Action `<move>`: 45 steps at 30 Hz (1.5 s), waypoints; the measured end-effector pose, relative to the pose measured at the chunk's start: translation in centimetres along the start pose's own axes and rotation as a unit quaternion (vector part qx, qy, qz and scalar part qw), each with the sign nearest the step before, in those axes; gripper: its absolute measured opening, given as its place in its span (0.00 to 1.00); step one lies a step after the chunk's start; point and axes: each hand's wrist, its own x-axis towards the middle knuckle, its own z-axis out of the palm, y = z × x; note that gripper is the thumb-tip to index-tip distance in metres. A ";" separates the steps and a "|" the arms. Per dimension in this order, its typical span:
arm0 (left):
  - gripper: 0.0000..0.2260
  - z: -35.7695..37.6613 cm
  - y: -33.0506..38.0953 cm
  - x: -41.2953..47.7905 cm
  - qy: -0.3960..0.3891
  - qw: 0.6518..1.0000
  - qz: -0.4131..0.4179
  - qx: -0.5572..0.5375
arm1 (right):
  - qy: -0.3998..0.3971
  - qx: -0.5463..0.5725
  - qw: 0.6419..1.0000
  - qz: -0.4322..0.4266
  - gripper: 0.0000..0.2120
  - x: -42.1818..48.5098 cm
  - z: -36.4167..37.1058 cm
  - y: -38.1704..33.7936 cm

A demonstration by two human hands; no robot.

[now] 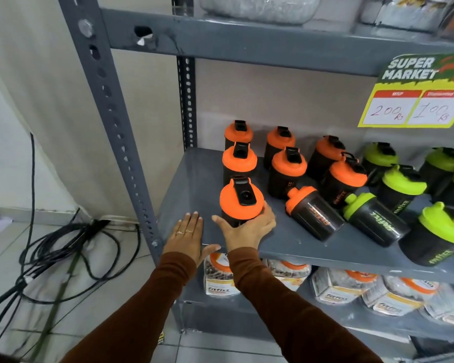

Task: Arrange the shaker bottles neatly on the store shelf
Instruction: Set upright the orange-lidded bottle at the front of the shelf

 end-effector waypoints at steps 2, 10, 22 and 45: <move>0.62 0.2 -0.2 0.1 -0.001 1.000 0.003 -0.001 | -0.025 -0.009 0.999 -0.039 0.58 -0.3 -0.6 0.6; 0.62 0.1 0.0 0.0 0.005 1.000 -0.006 0.007 | 0.115 -0.244 0.930 -0.249 0.31 5.8 -7.4 3.3; 0.42 -0.3 -0.1 0.5 0.018 1.000 0.000 0.017 | 0.067 -0.535 0.835 -0.111 0.40 9.4 -8.4 3.2; 0.24 4.9 15.4 -3.2 0.060 0.962 0.267 0.002 | 0.081 -0.340 0.925 -0.148 0.39 10.6 -19.8 5.5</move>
